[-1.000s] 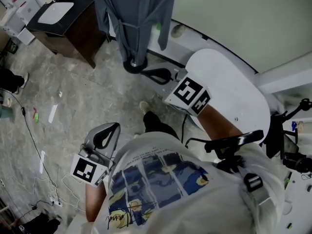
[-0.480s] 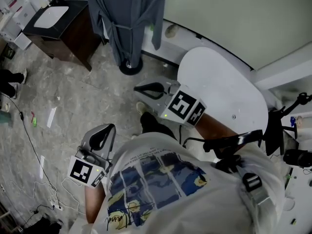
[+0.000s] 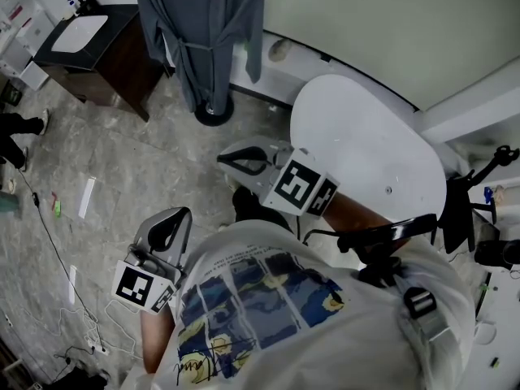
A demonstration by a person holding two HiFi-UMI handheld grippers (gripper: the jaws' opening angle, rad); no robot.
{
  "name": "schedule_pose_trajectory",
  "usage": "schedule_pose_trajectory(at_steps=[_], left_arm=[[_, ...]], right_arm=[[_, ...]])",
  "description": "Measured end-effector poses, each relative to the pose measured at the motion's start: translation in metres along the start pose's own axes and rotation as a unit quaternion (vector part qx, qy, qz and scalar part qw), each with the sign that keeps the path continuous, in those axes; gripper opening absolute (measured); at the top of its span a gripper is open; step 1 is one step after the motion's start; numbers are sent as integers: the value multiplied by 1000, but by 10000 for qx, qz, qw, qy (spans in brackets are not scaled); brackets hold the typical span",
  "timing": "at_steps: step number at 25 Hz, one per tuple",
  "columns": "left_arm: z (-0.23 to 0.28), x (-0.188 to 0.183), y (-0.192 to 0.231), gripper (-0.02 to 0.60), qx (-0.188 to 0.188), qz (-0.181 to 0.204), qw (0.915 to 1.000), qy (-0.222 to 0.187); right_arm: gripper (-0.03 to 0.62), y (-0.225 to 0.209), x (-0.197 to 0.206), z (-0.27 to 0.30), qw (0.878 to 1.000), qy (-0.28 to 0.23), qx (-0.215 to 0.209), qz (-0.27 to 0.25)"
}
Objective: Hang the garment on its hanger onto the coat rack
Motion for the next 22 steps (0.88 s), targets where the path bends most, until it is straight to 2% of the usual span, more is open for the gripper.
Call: schedule_pose_trajectory(at_steps=[22], left_arm=[[1,2,19,2,55,-158,9998,63]], right_arm=[[1,4,0,20,9995,149,-243,-150]])
Point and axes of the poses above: the fingertips, and each gripper's own axes: z forward along the fingers, y to its left, x out of its underside, the point moved 1 cm from there along -z, backward along the fingers, and after that the axes turned 14 degrees about -z, right-handed, at the moved point
